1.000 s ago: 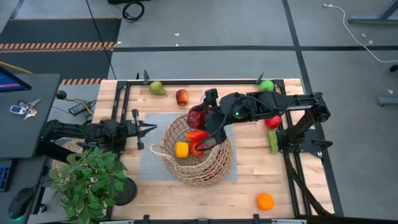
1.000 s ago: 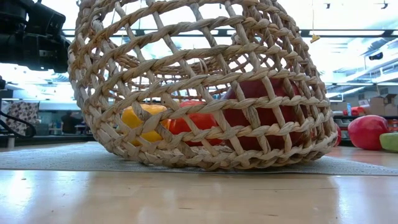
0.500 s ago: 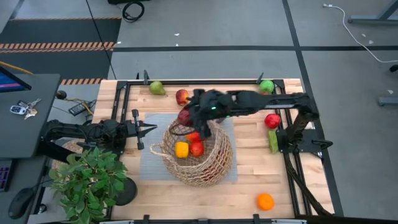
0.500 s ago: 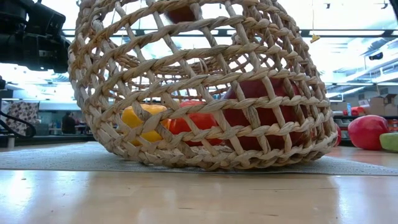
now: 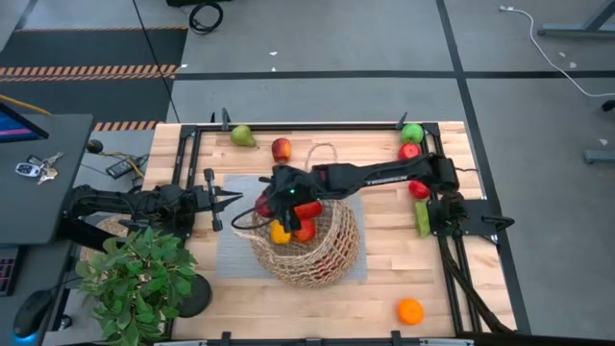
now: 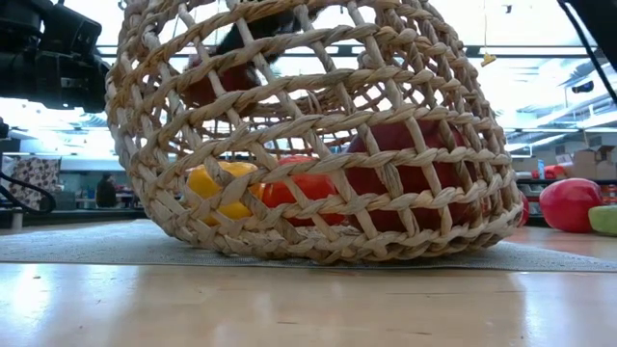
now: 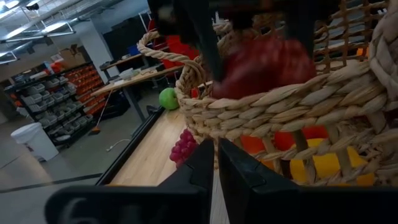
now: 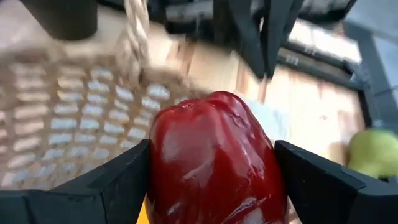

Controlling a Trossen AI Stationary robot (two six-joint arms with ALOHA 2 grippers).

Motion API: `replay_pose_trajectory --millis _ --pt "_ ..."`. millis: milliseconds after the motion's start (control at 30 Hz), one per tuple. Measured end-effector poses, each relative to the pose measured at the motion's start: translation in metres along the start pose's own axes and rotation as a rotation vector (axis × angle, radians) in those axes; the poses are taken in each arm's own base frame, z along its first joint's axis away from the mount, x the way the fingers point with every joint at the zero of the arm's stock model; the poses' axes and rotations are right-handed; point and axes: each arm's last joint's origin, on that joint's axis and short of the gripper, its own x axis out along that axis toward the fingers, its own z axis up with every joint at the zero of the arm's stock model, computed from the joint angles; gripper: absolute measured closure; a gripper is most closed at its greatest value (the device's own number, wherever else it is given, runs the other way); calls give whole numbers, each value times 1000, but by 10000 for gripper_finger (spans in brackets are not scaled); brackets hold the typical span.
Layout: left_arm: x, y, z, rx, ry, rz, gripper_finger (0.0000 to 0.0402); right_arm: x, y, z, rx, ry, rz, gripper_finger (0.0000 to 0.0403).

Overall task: Build produce basket
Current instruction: Put the red apple into the brown basket

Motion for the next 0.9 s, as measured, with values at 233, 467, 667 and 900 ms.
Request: replay_pose_trajectory --millis 233,467,667,900 --pt "0 0 0 0 0 0 369 7 -5 -7 83 30 5 68" --pt "0 0 0 0 1 0 367 4 -3 -8 156 49 58 67" --pt "0 0 0 0 0 0 372 4 -3 -10 204 75 49 63" --pt "0 0 0 0 0 0 370 3 -4 -16 279 131 28 27"
